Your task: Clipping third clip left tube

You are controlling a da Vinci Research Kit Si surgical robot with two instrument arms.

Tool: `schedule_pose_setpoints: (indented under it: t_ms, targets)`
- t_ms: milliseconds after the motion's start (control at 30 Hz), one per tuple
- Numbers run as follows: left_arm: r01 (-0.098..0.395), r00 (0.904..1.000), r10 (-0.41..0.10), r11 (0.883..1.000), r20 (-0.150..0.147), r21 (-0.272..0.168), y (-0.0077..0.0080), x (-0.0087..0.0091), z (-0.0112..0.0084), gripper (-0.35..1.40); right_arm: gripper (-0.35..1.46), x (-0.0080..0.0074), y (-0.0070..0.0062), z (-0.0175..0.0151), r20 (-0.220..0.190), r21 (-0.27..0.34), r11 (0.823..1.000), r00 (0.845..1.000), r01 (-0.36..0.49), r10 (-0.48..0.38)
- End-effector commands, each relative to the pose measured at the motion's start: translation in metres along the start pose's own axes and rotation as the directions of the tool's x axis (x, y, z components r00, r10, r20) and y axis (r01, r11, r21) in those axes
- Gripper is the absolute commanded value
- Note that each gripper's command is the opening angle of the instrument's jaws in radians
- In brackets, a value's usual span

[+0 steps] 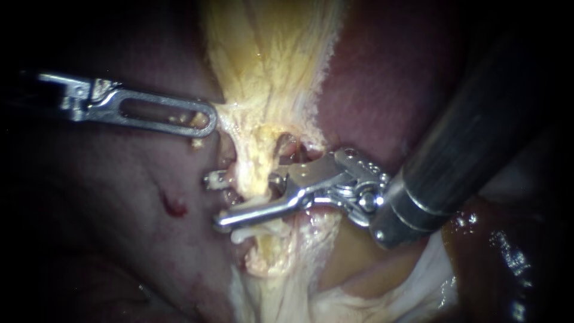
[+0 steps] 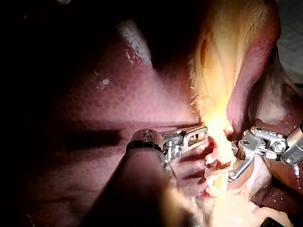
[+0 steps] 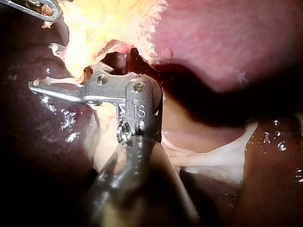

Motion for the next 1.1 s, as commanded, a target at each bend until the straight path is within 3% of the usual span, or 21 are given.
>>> schedule_pose_setpoints:
  t_ms: [33, 133, 600, 700, 767, 1033, 1100]
  targets:
    - [0.0, 1.0, 0.0, 1.0, 0.0, 0.0, 0.0, 0.0, 0.0, -0.35, 0.49, 0.0001, -0.0002, 0.0001, -0.006, -0.017, 1.0, 1.0, -0.003, 0.003]
    - [0.0, 1.0, 0.0, 1.0, 0.0, 0.0, 0.0, 0.0, 0.0, -0.35, 0.49, 0.0006, -0.0005, 0.0001, -0.023, -0.058, 0.998, 1.0, -0.009, 0.008]
    - [0.0, 1.0, 0.0, 1.0, 0.0, 0.001, 0.0001, 0.0, 0.0, -0.35, 0.47, 0.001, -0.0009, -0.0006, -0.033, -0.09, 0.996, 0.999, -0.015, 0.012]
    - [0.0, 1.0, 0.0, 1.0, 0.0, 0.001, 0.0001, 0.0, 0.0, -0.35, 0.42, 0.001, -0.001, -0.001, -0.007, -0.036, 0.999, 1.0, -0.008, 0.008]
    - [0.0, 1.0, 0.0, 1.0, 0.0, 0.001, 0.0002, 0.0, 0.0001, -0.35, 0.37, 0.001, -0.001, -0.0013, 0.014, 0.011, 1.0, 1.0, -0.002, 0.002]
    - [-0.001, 1.0, 0.001, 1.0, 0.0, 0.001, 0.0002, 0.0, 0.0001, -0.35, -0.2, 0.0009, -0.0012, -0.0023, 0.014, -0.002, 1.0, 1.0, -0.005, 0.005]
    - [-0.001, 1.0, 0.001, 1.0, 0.0, 0.001, 0.0002, 0.0, 0.0001, -0.35, -0.35, 0.0009, -0.0012, -0.0023, 0.026, 0.024, 1.0, 1.0, -0.002, 0.001]
